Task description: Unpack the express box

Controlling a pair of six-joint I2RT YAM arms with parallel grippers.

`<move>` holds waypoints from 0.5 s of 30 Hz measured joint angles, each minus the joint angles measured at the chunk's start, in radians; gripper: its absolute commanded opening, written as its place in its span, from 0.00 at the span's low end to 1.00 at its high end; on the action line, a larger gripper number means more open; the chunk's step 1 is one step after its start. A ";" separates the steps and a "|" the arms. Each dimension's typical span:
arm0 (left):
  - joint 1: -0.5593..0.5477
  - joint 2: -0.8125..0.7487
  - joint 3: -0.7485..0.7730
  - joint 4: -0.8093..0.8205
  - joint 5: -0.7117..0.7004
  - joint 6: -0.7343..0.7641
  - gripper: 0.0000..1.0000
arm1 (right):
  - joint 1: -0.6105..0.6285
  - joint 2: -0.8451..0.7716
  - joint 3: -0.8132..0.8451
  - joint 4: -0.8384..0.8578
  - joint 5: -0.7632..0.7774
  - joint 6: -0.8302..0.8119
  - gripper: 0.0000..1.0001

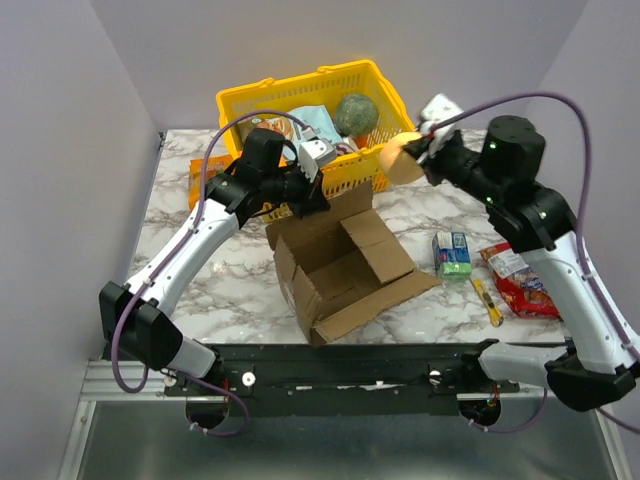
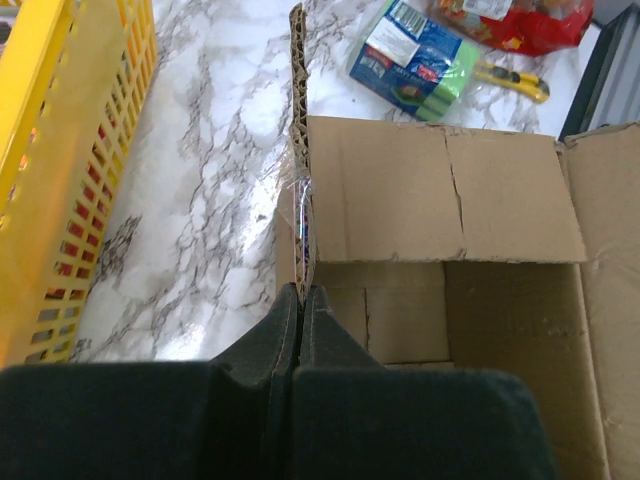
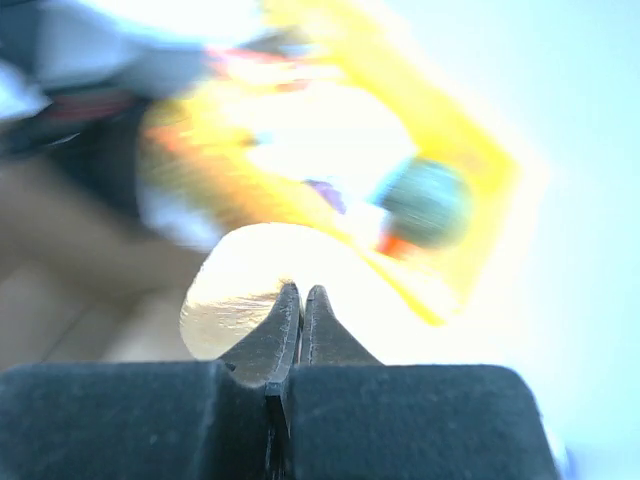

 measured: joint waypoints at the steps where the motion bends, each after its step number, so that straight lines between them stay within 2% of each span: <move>1: 0.004 -0.010 -0.004 -0.012 -0.002 0.019 0.00 | -0.038 -0.018 -0.004 0.028 0.027 0.037 0.00; 3: 0.018 -0.031 -0.006 -0.058 -0.011 0.092 0.00 | -0.142 -0.052 -0.050 0.090 0.087 0.121 0.01; 7: 0.043 -0.060 0.008 -0.151 -0.033 0.282 0.00 | -0.366 -0.043 -0.156 0.086 0.148 0.279 0.00; 11: 0.045 -0.079 0.011 -0.188 -0.052 0.436 0.00 | -0.563 0.094 -0.251 0.056 0.167 0.399 0.00; 15: 0.029 -0.069 0.035 -0.212 -0.056 0.502 0.02 | -0.705 0.217 -0.340 0.032 0.165 0.466 0.00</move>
